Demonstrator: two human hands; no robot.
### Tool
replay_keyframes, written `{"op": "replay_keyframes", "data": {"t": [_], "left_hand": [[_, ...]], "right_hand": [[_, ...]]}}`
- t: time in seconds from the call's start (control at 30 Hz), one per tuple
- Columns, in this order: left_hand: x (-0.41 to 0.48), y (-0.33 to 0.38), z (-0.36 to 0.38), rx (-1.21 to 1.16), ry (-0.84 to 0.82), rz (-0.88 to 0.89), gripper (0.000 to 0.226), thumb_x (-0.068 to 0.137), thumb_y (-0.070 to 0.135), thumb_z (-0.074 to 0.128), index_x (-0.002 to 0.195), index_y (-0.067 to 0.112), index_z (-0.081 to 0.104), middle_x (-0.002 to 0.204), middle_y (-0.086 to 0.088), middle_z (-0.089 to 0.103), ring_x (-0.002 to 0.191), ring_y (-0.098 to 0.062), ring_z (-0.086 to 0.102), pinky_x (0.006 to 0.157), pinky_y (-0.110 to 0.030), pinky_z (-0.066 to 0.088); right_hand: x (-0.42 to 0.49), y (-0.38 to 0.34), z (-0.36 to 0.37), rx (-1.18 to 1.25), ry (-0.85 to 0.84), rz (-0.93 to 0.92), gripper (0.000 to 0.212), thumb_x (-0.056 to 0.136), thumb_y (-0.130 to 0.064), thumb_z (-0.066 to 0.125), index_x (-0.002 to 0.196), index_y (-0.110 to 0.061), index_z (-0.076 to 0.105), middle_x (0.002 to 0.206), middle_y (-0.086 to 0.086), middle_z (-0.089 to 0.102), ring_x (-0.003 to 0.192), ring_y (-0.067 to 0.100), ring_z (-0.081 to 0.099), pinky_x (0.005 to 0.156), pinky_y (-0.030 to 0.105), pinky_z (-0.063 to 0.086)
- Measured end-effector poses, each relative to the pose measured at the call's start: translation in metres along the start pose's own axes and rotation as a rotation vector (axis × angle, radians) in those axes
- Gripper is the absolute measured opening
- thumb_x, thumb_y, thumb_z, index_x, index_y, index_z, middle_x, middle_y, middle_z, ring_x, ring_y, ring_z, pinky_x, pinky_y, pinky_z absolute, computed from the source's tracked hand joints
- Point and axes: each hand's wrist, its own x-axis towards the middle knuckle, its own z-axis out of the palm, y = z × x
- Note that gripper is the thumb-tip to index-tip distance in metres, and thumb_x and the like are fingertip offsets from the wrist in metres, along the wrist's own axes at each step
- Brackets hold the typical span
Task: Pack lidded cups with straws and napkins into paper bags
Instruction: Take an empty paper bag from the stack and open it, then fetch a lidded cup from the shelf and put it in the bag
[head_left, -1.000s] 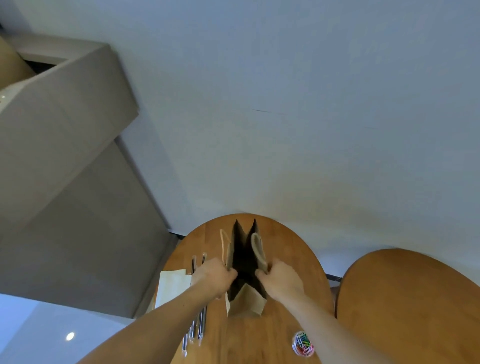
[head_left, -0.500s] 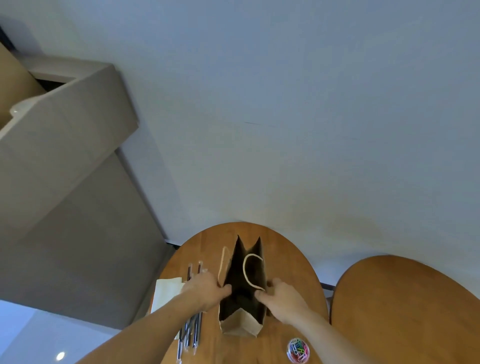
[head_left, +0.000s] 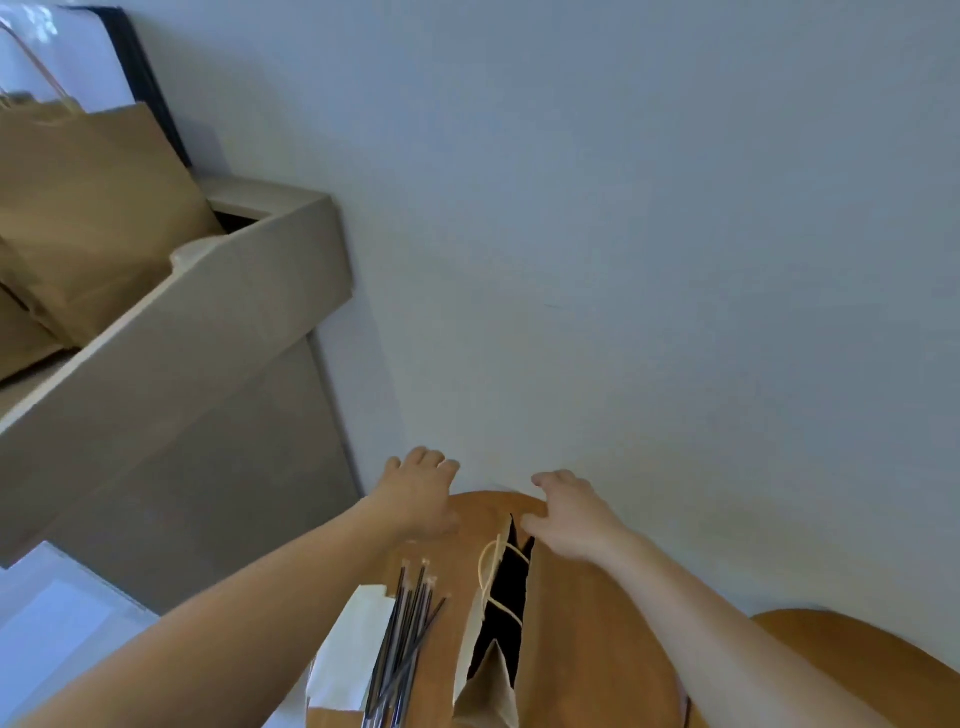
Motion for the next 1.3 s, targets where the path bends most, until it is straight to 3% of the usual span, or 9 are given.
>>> {"op": "replay_keyframes", "data": {"t": [0.33, 0.63, 0.73, 0.83, 0.9, 0.97, 1.07, 1.17, 1.3], "left_hand": [[-0.028, -0.124, -0.190, 0.010, 0.413, -0.143, 0.071, 0.087, 0.049, 0.057, 0.149, 0.021, 0.033, 0.154, -0.005, 0.034, 0.144, -0.026, 0.026, 0.114, -0.046, 0.029], [-0.086, -0.295, -0.246, -0.078, 0.506, -0.279, 0.061, 0.083, 0.045, 0.060, 0.139, 0.025, 0.044, 0.144, -0.004, 0.043, 0.134, -0.027, 0.036, 0.102, -0.043, 0.041], [-0.090, -0.331, -0.237, -0.123, 0.485, -0.251, 0.071, 0.084, 0.046, 0.062, 0.147, 0.027, 0.035, 0.150, -0.002, 0.039, 0.139, -0.025, 0.032, 0.104, -0.040, 0.039], [-0.087, -0.349, -0.229, -0.138, 0.469, -0.156, 0.068, 0.081, 0.048, 0.060, 0.143, 0.028, 0.039, 0.145, -0.001, 0.043, 0.135, -0.024, 0.035, 0.101, -0.038, 0.040], [-0.085, -0.356, -0.225, -0.172, 0.459, -0.113, 0.066, 0.078, 0.052, 0.058, 0.138, 0.030, 0.042, 0.140, 0.001, 0.046, 0.133, -0.023, 0.037, 0.101, -0.039, 0.042], [-0.083, -0.360, -0.221, -0.194, 0.448, -0.083, 0.068, 0.076, 0.056, 0.058, 0.138, 0.030, 0.043, 0.140, 0.001, 0.046, 0.133, -0.023, 0.038, 0.102, -0.041, 0.043], [-0.079, -0.367, -0.215, -0.219, 0.453, -0.062, 0.071, 0.080, 0.052, 0.061, 0.144, 0.030, 0.039, 0.144, 0.002, 0.044, 0.135, -0.022, 0.035, 0.105, -0.039, 0.041], [-0.076, -0.371, -0.213, -0.231, 0.474, -0.038, 0.070, 0.082, 0.049, 0.061, 0.145, 0.030, 0.038, 0.144, 0.002, 0.044, 0.135, -0.022, 0.036, 0.106, -0.038, 0.040], [-0.078, -0.373, -0.217, -0.237, 0.511, -0.022, 0.068, 0.084, 0.045, 0.061, 0.146, 0.028, 0.038, 0.146, 0.002, 0.044, 0.135, -0.021, 0.036, 0.106, -0.037, 0.040]], "right_hand": [[0.049, -0.189, -0.120, -0.128, 0.289, -0.329, 0.065, 0.094, -0.043, 0.055, 0.150, -0.016, 0.035, 0.154, 0.005, 0.034, 0.140, 0.024, 0.033, 0.110, 0.039, 0.033], [0.104, -0.386, -0.145, -0.159, 0.339, -0.566, 0.060, 0.091, -0.041, 0.062, 0.143, -0.015, 0.046, 0.146, 0.007, 0.046, 0.132, 0.023, 0.045, 0.106, 0.034, 0.037], [0.136, -0.434, -0.139, -0.210, 0.284, -0.534, 0.060, 0.085, -0.045, 0.066, 0.137, -0.016, 0.052, 0.138, 0.005, 0.054, 0.120, 0.022, 0.055, 0.093, 0.035, 0.046], [0.168, -0.462, -0.129, -0.311, 0.174, -0.446, 0.050, 0.078, -0.047, 0.074, 0.118, -0.020, 0.060, 0.116, 0.003, 0.066, 0.089, 0.016, 0.064, 0.069, 0.029, 0.048], [0.186, -0.471, -0.122, -0.377, 0.097, -0.371, 0.057, 0.068, -0.052, 0.079, 0.113, -0.024, 0.058, 0.104, -0.002, 0.066, 0.076, 0.010, 0.064, 0.059, 0.027, 0.049], [0.198, -0.478, -0.119, -0.432, 0.033, -0.318, 0.080, 0.054, -0.059, 0.081, 0.121, -0.025, 0.054, 0.104, -0.006, 0.063, 0.081, 0.012, 0.064, 0.067, 0.031, 0.055], [0.213, -0.484, -0.114, -0.476, -0.037, -0.264, 0.114, 0.036, -0.068, 0.075, 0.137, -0.027, 0.041, 0.123, -0.004, 0.057, 0.099, 0.018, 0.059, 0.084, 0.038, 0.054], [0.222, -0.485, -0.108, -0.490, -0.050, -0.243, 0.120, 0.037, -0.069, 0.076, 0.143, -0.032, 0.034, 0.133, 0.000, 0.051, 0.111, 0.023, 0.054, 0.089, 0.040, 0.051], [0.223, -0.480, -0.105, -0.393, 0.100, -0.301, 0.118, 0.034, -0.073, 0.069, 0.140, -0.035, 0.036, 0.133, 0.001, 0.051, 0.115, 0.025, 0.052, 0.089, 0.040, 0.050]]}}
